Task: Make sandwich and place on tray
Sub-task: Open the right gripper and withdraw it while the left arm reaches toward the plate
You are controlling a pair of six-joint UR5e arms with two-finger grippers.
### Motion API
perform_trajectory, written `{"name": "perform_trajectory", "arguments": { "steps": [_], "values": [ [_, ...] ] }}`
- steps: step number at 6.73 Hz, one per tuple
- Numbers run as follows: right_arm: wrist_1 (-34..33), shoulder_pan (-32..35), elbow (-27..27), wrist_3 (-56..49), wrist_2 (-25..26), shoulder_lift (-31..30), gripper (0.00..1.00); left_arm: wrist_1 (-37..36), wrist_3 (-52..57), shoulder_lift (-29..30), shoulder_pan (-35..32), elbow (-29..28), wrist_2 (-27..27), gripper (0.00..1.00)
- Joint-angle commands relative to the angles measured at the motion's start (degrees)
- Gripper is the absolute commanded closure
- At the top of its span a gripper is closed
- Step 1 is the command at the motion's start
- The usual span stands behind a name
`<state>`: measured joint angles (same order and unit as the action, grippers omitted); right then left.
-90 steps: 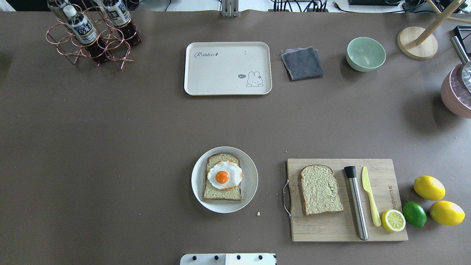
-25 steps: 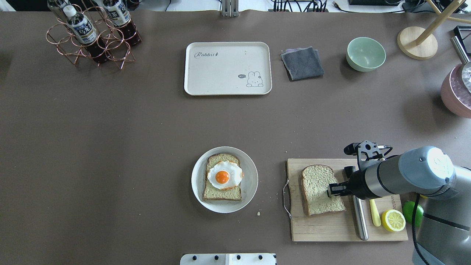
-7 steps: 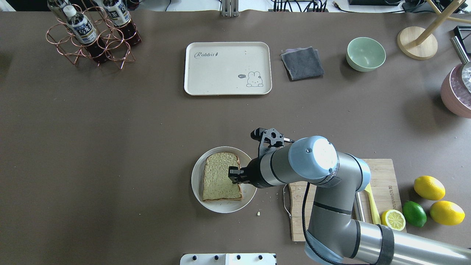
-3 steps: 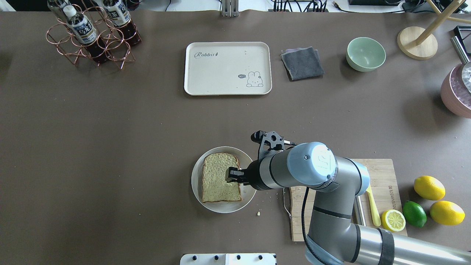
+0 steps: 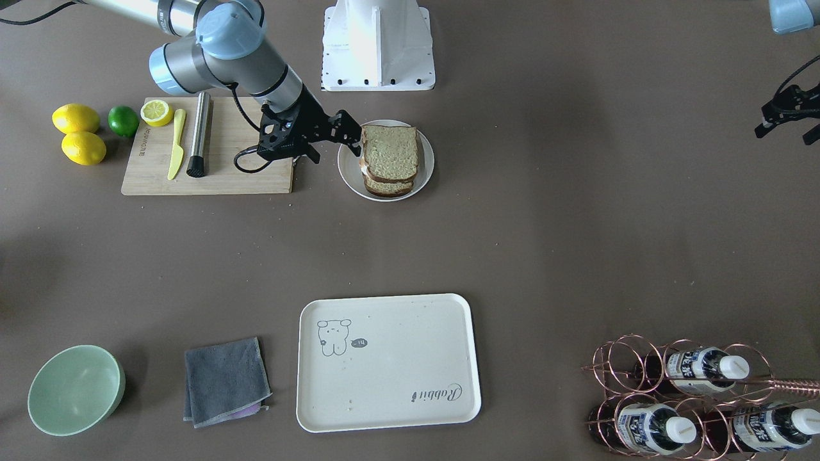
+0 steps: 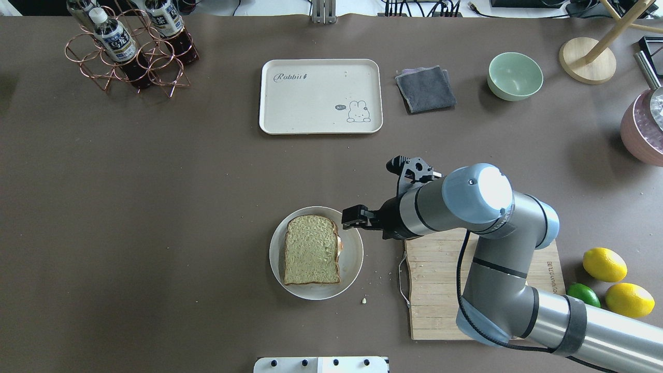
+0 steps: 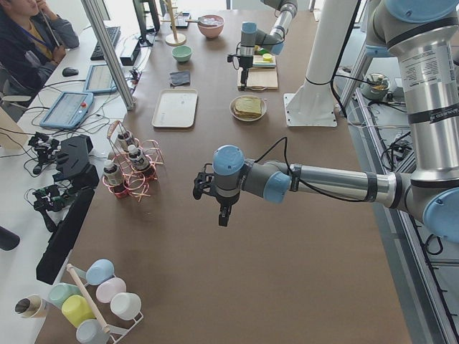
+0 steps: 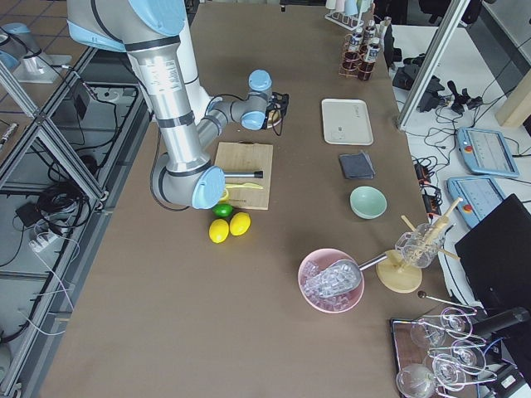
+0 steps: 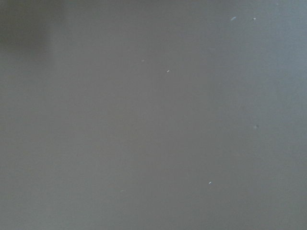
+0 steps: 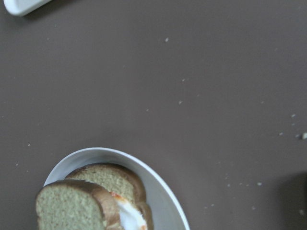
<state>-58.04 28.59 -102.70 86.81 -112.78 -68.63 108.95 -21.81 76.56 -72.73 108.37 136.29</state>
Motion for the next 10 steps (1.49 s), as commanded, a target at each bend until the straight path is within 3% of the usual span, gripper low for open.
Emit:
{"name": "perform_trajectory", "arguments": {
  "steps": [1, 3, 4, 6, 9, 10],
  "values": [
    [-3.9, 9.42, -3.55, -7.56, -10.05, -5.35, 0.0, 7.32, -22.66, 6.63, 12.64, 0.26, -0.41, 0.03],
    [-4.98, 18.47, -5.4, -19.25, -18.22, -12.37, 0.0, 7.24, -37.46, 14.21, 23.73, 1.14, -7.68, 0.03],
    [-4.89, 23.22, -5.75, -25.92, -21.92, -16.49, 0.0, 7.15, -39.17, 17.54, 26.99, 0.53, -7.79, 0.03],
    [-5.07, 28.16, -5.41, -36.4, -23.36, -22.83, 0.0, 5.92, -43.3, 24.58, 36.13, -1.22, -12.78, 0.14],
    [-5.07, 35.02, -4.97, -50.73, -25.63, -30.66, 0.0, 5.57, -50.07, 33.36, 40.81, -5.69, -13.33, 0.3],
    [-5.07, 36.69, -5.05, -53.56, -25.91, -32.6, 0.0, 3.31, -51.39, 36.44, 43.43, -6.67, -16.46, 0.32]
  ]
}}
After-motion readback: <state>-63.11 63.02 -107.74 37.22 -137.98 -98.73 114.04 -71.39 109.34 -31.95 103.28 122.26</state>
